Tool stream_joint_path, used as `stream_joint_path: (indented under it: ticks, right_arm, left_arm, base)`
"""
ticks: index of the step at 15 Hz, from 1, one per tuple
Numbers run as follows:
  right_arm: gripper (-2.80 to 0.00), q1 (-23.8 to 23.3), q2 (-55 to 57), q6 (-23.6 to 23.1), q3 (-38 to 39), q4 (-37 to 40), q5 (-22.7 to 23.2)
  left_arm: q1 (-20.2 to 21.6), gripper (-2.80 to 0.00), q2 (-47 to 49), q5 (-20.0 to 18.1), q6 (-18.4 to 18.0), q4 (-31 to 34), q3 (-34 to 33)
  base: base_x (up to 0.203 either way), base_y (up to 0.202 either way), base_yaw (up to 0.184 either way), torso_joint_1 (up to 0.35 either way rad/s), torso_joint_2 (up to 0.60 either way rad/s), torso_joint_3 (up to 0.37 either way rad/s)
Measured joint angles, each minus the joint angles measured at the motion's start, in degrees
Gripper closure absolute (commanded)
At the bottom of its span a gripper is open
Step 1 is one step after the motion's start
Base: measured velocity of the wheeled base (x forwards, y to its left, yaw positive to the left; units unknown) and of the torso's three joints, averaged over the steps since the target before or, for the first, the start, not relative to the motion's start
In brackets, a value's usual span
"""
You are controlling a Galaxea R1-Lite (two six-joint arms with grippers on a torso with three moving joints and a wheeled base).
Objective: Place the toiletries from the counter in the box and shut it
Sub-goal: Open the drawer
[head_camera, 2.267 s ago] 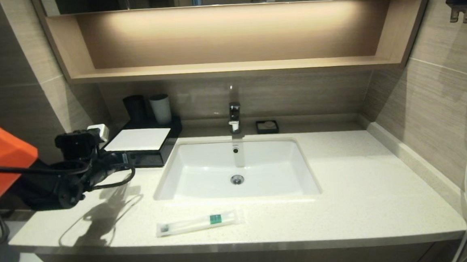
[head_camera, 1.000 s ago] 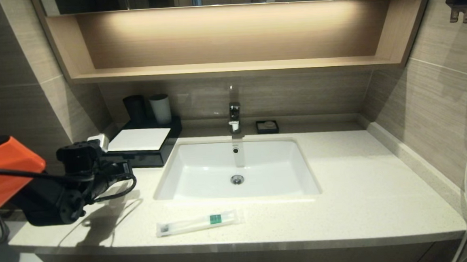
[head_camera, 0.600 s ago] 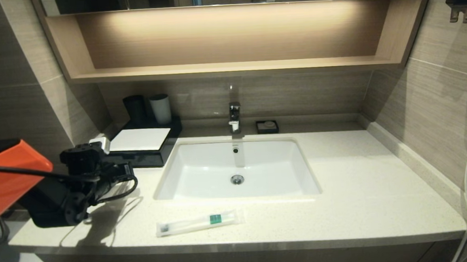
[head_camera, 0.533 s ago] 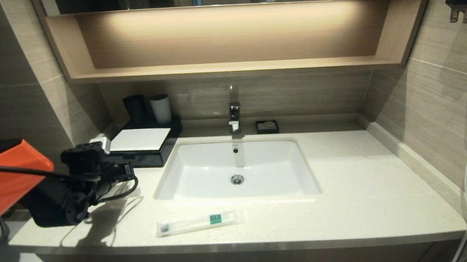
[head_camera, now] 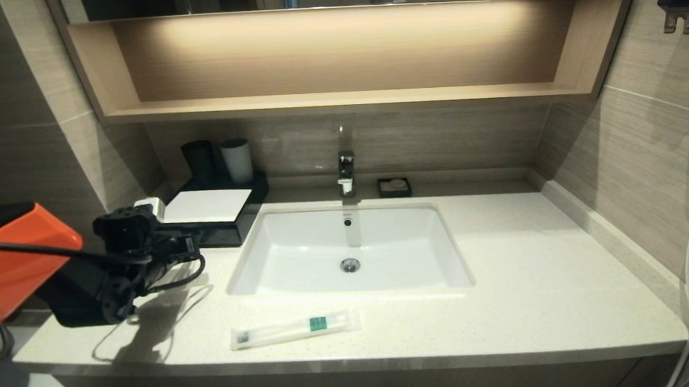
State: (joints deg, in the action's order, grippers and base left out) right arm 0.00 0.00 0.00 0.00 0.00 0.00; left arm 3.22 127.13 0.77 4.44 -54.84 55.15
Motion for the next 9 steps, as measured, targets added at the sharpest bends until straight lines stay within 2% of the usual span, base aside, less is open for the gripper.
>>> stream_joint_path:
  ticks: [9]
  right_arm:
    - [0.0, 0.0, 0.0, 0.0, 0.0, 0.0, 0.0]
  left_arm:
    - [0.1, 0.0, 1.0, 0.0, 0.0, 1.4, 2.5]
  base:
    - [0.0, 0.0, 0.0, 0.0, 0.0, 0.0]
